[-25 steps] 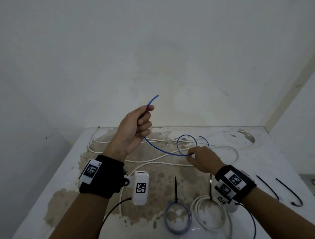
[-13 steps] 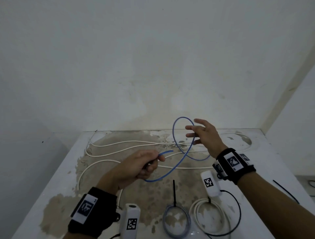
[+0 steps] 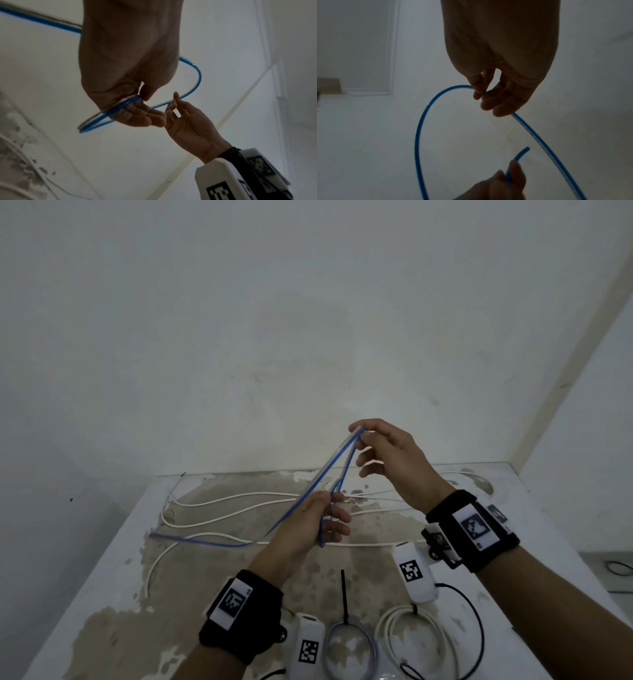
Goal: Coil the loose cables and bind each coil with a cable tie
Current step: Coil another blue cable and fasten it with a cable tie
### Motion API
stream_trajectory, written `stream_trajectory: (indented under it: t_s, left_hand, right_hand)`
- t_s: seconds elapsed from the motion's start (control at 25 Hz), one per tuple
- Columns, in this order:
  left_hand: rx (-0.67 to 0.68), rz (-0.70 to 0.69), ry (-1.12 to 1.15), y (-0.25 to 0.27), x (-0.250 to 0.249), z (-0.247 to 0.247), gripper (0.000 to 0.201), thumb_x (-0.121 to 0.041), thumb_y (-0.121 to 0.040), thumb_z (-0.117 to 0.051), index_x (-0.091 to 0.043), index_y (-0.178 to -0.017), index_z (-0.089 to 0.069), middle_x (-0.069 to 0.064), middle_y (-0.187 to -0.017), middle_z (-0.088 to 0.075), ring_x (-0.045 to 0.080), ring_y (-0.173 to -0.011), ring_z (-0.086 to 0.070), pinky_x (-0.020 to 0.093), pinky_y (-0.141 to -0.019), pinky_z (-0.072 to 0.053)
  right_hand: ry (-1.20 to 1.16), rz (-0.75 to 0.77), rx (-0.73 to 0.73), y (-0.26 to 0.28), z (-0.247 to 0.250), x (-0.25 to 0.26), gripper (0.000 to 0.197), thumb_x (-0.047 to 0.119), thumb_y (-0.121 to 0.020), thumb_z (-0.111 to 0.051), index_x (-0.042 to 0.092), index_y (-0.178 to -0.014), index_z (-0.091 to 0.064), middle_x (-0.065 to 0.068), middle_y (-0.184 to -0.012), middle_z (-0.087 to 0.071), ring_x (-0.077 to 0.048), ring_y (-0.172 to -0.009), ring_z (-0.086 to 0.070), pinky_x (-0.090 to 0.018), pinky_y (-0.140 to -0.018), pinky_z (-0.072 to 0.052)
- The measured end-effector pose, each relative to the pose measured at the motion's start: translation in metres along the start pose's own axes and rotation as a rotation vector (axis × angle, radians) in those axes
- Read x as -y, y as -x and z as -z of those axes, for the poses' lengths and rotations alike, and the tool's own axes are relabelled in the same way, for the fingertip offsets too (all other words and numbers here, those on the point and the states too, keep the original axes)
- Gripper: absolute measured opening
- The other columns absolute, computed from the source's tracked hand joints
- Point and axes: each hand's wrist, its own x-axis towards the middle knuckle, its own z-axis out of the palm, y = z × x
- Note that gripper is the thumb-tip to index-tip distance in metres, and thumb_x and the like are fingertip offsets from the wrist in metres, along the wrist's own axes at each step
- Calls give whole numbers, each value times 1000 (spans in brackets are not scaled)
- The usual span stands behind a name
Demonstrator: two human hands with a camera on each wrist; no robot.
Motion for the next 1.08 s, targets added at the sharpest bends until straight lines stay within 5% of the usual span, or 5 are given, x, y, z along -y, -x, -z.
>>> stream_trajectory:
  t_s: [0.28, 0.48, 0.68, 0.84, 1.08]
  left_hand:
    - [-74, -43, 259, -14, -18, -6, 28, -17, -104, -38, -4, -93, -60, 5, -61, -71, 18, -51, -69, 24, -46, -54]
    - [27, -31, -43, -8, -15, 5, 31, -23, -104, -39, -7, -99, -65, -1, -65, -63, 10, -45, -49, 21, -44, -36]
    - [182, -95, -64, 0, -12, 21, 33, -19, -102, -40, -8, -89, -68, 0, -57, -48, 10, -43, -36, 22, -44, -31]
    - [91, -182, 191, 0, -9, 39, 30, -15, -98, -39, -3, -85, -64, 5, -64, -62, 21, -69, -66, 25, -68, -54]
    - [124, -278, -329, -2, 6, 42, 25, -15, -89, -49, -16, -94, -74, 0, -95, -76, 12, -95, -69, 30, -90, -47]
  right_hand:
    - [-344, -119, -55, 2, -1, 14, 14, 12, -101, -52, 6, -105, -64, -6, -87, -61, -24, -73, -72, -30, -67, -61]
    - [-302, -184, -53, -2, 5, 8, 29, 13, -100, -56, 8, -127, -62, -7, -113, -61, -26, -85, -73, -33, -70, -62]
    - [-444, -311, -319, -2, 13, -28, 18, 15, -98, -61, 2, -110, -66, -12, -102, -62, -28, -91, -71, -36, -80, -61]
    - [-603, -301, -432, 3, 29, -38, 4, 4, -97, -60, 1, -99, -60, -9, -89, -58, -31, -88, -72, -39, -80, -63]
    - [-608, -284, -322, 8, 27, -24, 28, 1, -99, -55, 2, -127, -58, -10, -99, -63, -23, -79, -75, -32, -73, -64]
